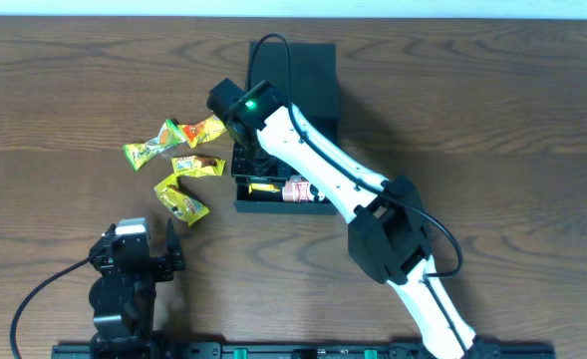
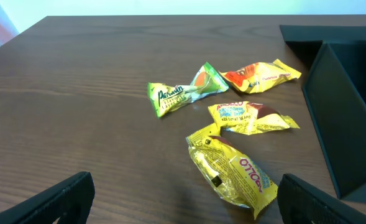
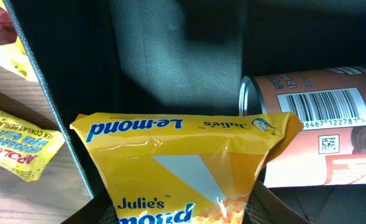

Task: Pack container
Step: 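Carry the packet into the box and lower it beside the can, then release the packet and raise the right gripper out of the box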

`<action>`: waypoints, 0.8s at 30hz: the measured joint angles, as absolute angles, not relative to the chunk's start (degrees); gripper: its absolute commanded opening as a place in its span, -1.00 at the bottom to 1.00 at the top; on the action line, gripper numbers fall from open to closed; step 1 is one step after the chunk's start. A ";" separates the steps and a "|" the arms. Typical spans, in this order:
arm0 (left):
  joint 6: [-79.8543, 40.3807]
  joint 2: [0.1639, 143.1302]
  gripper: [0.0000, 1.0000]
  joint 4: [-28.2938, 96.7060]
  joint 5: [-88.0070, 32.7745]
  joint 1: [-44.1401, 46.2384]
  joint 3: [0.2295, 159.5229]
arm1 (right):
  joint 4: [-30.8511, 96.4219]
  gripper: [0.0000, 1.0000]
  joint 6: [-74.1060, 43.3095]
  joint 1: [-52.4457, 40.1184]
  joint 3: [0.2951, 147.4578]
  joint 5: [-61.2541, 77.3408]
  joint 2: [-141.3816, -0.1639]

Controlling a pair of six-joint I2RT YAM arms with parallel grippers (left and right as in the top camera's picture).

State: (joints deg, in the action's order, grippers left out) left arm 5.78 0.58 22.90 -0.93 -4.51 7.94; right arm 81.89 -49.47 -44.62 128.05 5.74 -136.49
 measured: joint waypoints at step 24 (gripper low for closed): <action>5.78 0.58 0.91 22.87 -0.93 -4.51 7.94 | 81.82 0.15 -50.87 -46.48 128.03 5.78 -138.34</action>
